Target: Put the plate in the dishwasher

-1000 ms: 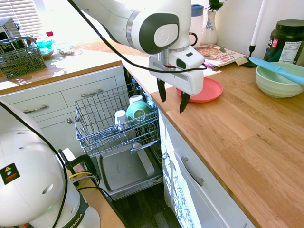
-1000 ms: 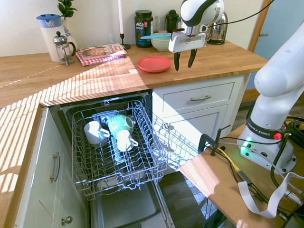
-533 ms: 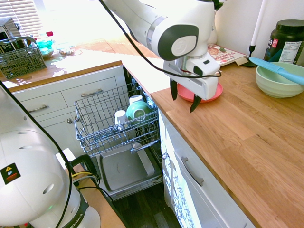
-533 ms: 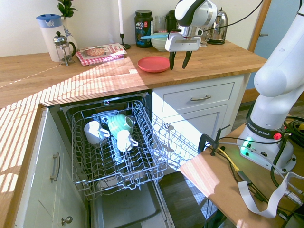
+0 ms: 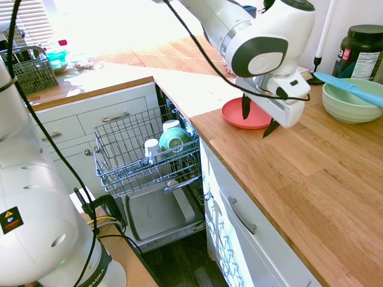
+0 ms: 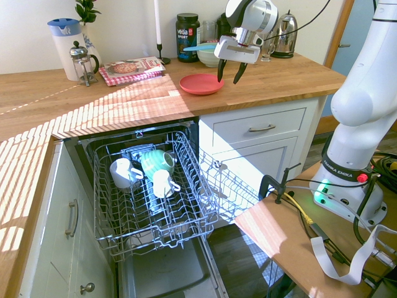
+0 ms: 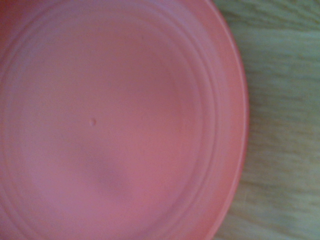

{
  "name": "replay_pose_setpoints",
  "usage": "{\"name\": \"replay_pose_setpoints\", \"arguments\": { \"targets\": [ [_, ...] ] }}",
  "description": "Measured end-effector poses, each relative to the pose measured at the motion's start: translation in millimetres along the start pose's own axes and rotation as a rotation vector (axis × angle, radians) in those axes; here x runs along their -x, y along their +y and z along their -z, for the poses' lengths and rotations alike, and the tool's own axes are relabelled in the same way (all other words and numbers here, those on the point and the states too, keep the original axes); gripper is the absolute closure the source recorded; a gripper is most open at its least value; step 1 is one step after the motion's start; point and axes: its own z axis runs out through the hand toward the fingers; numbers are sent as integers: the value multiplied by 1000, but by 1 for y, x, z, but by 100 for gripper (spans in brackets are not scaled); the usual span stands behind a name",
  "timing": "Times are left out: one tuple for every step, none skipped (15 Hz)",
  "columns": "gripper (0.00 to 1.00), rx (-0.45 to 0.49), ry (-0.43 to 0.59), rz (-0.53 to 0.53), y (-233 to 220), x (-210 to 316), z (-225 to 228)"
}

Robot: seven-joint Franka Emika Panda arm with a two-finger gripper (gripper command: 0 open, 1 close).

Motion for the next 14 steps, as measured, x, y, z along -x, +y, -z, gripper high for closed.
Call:
{"name": "replay_pose_setpoints", "arguments": {
  "targets": [
    [0,-12,-5,-7,-2,-9,-2],
    [0,-21,-11,-14,-3,-17,-5],
    [0,-37,-19,-14,-4,-23,-7],
    [0,-56,-29,-10,-6,-28,-11],
    [0,-73,-40,-8,-7,-32,-14],
    [0,-89,-51,-5,-8,-35,-19],
    [100,-105,-56,0,-11,-37,-20],
    [100,-113,-60,4,-13,-38,-22],
    [100,-120,-61,9,-15,-38,-22],
    [100,-133,-67,16,-17,-38,-23],
    [100,-142,-70,23,-18,-37,-24],
    [100,-145,-71,29,-19,-38,-25],
    [100,-145,-71,32,-20,-38,-25],
    [100,-144,-72,34,-20,-38,-25]
  ]
}}
